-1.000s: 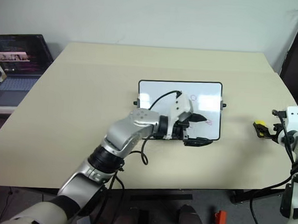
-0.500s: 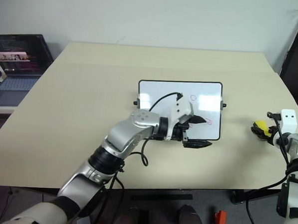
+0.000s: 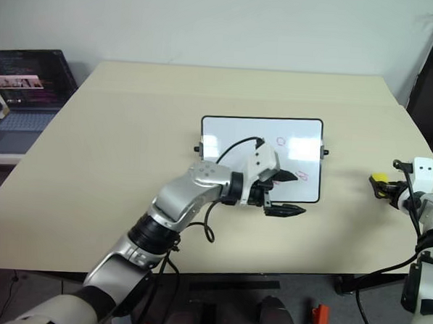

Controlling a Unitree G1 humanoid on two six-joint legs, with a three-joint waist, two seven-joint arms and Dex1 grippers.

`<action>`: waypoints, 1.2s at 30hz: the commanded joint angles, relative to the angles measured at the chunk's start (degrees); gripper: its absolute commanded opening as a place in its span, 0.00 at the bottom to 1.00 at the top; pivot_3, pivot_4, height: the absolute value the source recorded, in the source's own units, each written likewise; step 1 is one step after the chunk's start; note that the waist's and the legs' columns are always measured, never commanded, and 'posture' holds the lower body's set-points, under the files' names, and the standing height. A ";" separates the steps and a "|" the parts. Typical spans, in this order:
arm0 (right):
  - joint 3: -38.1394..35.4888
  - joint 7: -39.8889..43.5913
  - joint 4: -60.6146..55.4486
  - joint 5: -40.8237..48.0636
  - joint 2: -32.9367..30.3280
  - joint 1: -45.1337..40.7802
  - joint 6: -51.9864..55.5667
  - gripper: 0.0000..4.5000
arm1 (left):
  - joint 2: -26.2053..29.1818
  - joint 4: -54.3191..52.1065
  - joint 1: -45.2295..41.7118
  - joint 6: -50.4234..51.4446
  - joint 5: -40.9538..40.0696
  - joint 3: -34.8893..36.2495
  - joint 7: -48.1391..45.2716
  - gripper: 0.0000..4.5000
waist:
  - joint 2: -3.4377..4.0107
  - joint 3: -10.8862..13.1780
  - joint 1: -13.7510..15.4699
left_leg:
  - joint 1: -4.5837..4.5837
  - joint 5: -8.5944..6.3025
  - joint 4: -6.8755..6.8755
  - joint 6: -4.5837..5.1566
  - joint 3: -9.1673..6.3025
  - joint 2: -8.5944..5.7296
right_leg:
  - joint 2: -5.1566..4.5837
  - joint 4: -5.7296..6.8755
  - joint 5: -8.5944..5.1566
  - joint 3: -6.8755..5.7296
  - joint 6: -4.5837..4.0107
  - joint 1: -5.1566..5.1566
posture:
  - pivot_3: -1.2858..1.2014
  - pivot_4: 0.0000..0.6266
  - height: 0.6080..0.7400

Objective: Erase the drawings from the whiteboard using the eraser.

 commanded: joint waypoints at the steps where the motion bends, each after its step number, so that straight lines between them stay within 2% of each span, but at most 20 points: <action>1: -2.22 0.79 -7.19 2.67 -0.66 -0.40 2.14 0.26 | 0.90 -1.02 -0.31 -2.05 0.33 1.63 0.19 1.00 | 0.01 0.00 -0.05 | 0.00 0.00 0.00 0.00 0.00 0.00 | 0.00 0.01 0.00 0.00 0.00 0.00 | 0.52 0.24 1.00; 5: -3.17 2.10 -21.61 5.72 -1.71 1.88 6.30 0.25 | 5.60 -2.11 0.18 -4.14 -0.51 5.74 -0.76 1.00 | 0.07 -0.01 -0.15 | 0.01 0.00 0.00 0.00 -0.01 0.01 | 0.01 0.06 0.00 0.01 0.00 -0.02 | 0.52 0.24 1.00; 9: -3.64 2.54 -37.24 8.54 -2.41 5.34 11.98 0.25 | 12.95 -6.95 1.96 -4.69 -3.15 11.01 -3.55 1.00 | 0.10 -0.02 -0.12 | 0.02 0.00 -0.02 0.00 -0.08 0.06 | 0.06 0.08 -0.01 -0.05 -0.01 -0.03 | 0.52 0.24 1.00; 15: -2.82 1.55 -50.20 10.06 -2.65 4.85 16.30 0.25 | 24.47 -14.60 6.56 -1.73 -10.59 21.82 -7.97 1.00 | 0.10 -0.01 0.10 | -0.05 -0.01 0.00 0.00 -0.09 0.05 | -0.01 0.05 -0.01 -0.10 0.00 -0.05 | 0.52 0.24 1.00; 18: 0.45 3.21 -56.51 10.77 -1.98 2.49 17.29 0.25 | 31.71 -14.19 11.29 -4.79 -11.79 28.64 -11.23 1.00 | 0.14 0.01 -0.20 | -0.04 -0.01 0.00 0.00 -0.08 0.06 | 0.00 0.05 -0.01 -0.10 -0.01 -0.05 | 0.52 0.24 1.00; 20: 4.15 4.46 -59.80 10.15 -1.10 1.14 16.60 0.25 | 34.60 -13.62 13.05 -6.56 -13.09 32.66 -12.09 1.00 | 0.16 0.03 -0.48 | -0.01 -0.01 -0.02 0.01 -0.04 0.10 | 0.03 0.10 -0.02 -0.06 -0.04 -0.09 | 0.52 0.24 1.00; 27: 16.83 3.40 -59.91 2.69 5.91 -0.44 9.15 0.25 | 38.37 -13.68 17.15 -10.60 -14.71 37.50 -13.28 1.00 | 0.08 0.03 0.24 | -0.04 -0.01 0.01 0.01 -0.06 0.14 | 0.04 0.07 -0.04 -0.12 -0.07 -0.09 | 0.52 0.24 1.00; 31: 20.98 1.69 -51.97 -2.84 9.81 -2.38 2.20 0.25 | 38.60 -13.70 19.11 -11.91 -14.92 37.83 -13.05 1.00 | 0.06 0.04 0.60 | -0.12 -0.01 0.01 0.01 -0.09 0.13 | 0.03 0.06 -0.04 -0.16 -0.08 -0.14 | 0.52 0.24 1.00; 36: 23.24 0.88 -40.96 -8.35 11.59 -5.27 -7.01 0.25 | 38.53 -13.98 19.70 -12.21 -15.26 37.30 -12.23 1.00 | 0.06 0.04 0.68 | -0.11 -0.01 0.00 0.01 -0.07 0.13 | 0.02 0.07 -0.03 -0.17 -0.09 -0.16 | 0.52 0.24 1.00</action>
